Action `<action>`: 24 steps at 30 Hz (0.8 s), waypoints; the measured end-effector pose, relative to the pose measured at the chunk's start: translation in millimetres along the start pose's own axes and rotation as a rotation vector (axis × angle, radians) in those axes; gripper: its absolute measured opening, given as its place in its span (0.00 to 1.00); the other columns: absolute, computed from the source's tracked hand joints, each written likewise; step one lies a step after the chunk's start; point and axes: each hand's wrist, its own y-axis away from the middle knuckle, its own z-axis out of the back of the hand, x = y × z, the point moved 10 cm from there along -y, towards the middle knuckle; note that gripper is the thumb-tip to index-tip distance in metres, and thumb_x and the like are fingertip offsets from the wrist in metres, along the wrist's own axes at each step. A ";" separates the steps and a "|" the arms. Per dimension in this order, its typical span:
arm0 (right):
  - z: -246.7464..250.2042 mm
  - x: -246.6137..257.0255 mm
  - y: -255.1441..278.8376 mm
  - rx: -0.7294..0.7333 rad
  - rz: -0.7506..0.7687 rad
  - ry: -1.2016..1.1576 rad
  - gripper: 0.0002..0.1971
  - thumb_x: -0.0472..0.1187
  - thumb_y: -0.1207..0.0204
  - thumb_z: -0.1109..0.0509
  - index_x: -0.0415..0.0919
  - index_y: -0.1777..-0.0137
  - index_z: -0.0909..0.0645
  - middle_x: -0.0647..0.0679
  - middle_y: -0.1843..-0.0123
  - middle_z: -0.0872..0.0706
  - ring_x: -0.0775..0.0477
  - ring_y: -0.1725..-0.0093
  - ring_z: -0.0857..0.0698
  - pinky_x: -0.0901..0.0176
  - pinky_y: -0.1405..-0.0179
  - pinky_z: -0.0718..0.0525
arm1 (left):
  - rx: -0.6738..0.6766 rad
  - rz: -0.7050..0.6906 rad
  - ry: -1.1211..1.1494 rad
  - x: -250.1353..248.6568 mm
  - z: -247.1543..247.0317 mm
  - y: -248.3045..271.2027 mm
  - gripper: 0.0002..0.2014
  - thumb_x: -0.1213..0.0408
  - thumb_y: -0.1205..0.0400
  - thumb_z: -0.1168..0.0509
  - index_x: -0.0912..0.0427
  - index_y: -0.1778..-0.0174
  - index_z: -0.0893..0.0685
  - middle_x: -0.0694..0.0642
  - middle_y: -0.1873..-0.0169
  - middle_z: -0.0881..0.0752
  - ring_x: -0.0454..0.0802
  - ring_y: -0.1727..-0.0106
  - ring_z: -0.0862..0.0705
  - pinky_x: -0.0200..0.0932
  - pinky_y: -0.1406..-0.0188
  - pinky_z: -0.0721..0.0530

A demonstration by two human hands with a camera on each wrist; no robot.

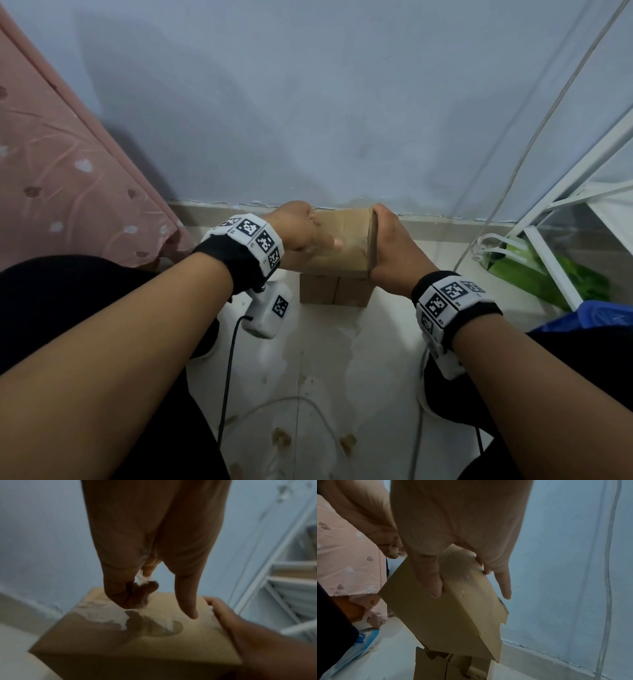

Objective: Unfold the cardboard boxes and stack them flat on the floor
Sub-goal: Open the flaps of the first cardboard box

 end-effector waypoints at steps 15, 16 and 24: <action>-2.9 -11.1 2.1 0.022 -0.005 0.029 0.47 0.44 0.48 0.27 0.51 0.25 0.40 0.49 0.31 0.28 0.40 0.34 0.23 0.29 0.48 0.14 | -0.126 -0.150 -0.498 -8.7 9.3 -4.4 0.09 0.73 0.19 0.35 0.70 0.48 0.11 0.62 0.52 0.11 0.56 0.51 0.15 0.45 0.56 0.19; -2.5 -12.4 2.1 0.021 -0.004 0.029 0.47 0.43 0.48 0.26 0.51 0.25 0.41 0.50 0.31 0.28 0.40 0.35 0.23 0.30 0.49 0.14 | -0.136 -0.156 -0.515 -7.4 10.1 -5.2 0.08 0.72 0.18 0.35 0.68 0.48 0.11 0.62 0.49 0.11 0.56 0.49 0.15 0.44 0.56 0.20; -2.5 -18.1 -1.3 0.009 0.016 0.013 0.47 0.33 0.43 0.26 0.49 0.23 0.41 0.48 0.30 0.27 0.40 0.35 0.22 0.37 0.51 0.12 | -0.159 -0.101 -0.471 3.5 11.9 -8.4 0.05 0.61 0.22 0.36 0.59 0.56 0.18 0.55 0.56 0.15 0.53 0.56 0.18 0.43 0.64 0.24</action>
